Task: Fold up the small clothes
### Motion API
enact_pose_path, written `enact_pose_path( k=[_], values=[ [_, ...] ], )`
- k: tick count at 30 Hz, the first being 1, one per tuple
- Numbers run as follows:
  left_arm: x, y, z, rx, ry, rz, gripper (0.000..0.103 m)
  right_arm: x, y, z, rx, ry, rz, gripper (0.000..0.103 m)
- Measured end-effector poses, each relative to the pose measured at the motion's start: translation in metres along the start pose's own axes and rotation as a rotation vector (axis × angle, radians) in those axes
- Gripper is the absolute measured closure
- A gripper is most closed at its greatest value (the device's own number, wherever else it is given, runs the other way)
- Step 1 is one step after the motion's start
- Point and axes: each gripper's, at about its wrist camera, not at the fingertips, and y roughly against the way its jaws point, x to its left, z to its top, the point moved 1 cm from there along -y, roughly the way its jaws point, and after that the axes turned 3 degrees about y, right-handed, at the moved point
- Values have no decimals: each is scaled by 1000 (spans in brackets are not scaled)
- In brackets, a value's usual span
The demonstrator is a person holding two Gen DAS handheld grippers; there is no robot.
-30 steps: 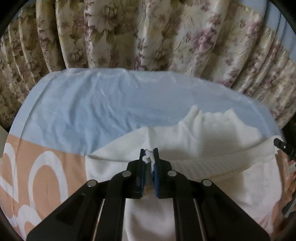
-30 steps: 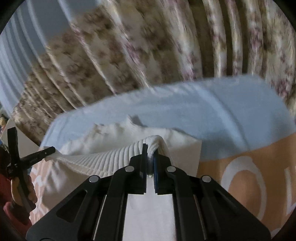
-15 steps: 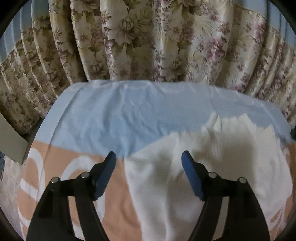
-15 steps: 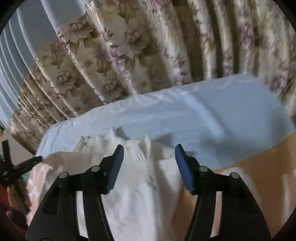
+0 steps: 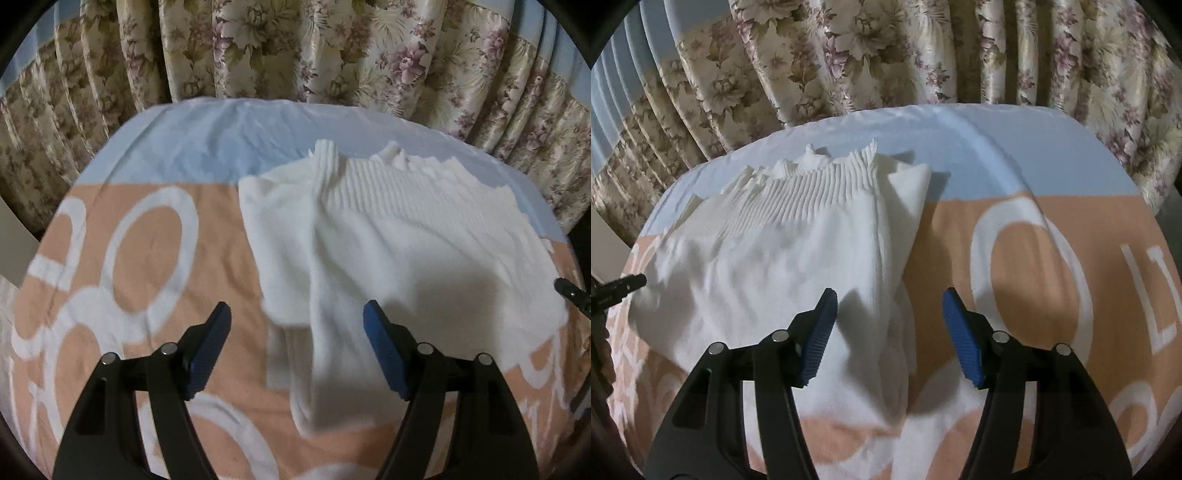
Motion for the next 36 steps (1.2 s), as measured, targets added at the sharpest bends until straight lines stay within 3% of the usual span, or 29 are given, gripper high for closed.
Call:
enact_pose_path(
  k=[2,3,4,6,7,13,15,17,19,21,26,29,31,33,36],
  values=[
    [-2,-4,-7,19,-12,0,32,0,2,-3,8,-5,20,46],
    [-3,-5,-10,26,-16,4,37,0,1,-6,21,-5,30,53],
    [-3,-9,-13,40,-14,3,48,3,-3,-8,38,1,41,58],
    [-1,-11,-16,54,10,-19,57,8,-4,-11,39,12,48,86],
    [2,-11,-18,54,21,-20,59,11,-1,-12,25,16,48,91],
    [9,-8,-25,51,42,-12,64,13,11,-22,-15,6,60,95],
    [9,-7,-26,54,37,-4,60,6,5,-28,14,-14,61,95],
    [12,-7,-24,53,35,17,46,0,-2,-32,30,-28,74,94],
    [13,-2,-22,33,31,43,38,0,1,-30,21,-26,79,91],
    [15,4,-20,16,27,58,37,-3,5,-27,9,-44,61,67],
    [10,21,-12,-29,15,102,18,-11,18,-23,-34,-52,37,58],
    [-6,30,-8,-66,-5,117,6,-7,24,-21,-72,-26,20,35],
    [-20,29,-6,-67,-24,100,5,-4,27,-20,-103,-17,16,26],
    [-35,24,-4,-46,-34,74,5,-1,27,-18,-126,-23,16,11],
    [-52,14,-2,-9,-17,24,5,1,23,-17,-133,-37,37,3]
  ],
)
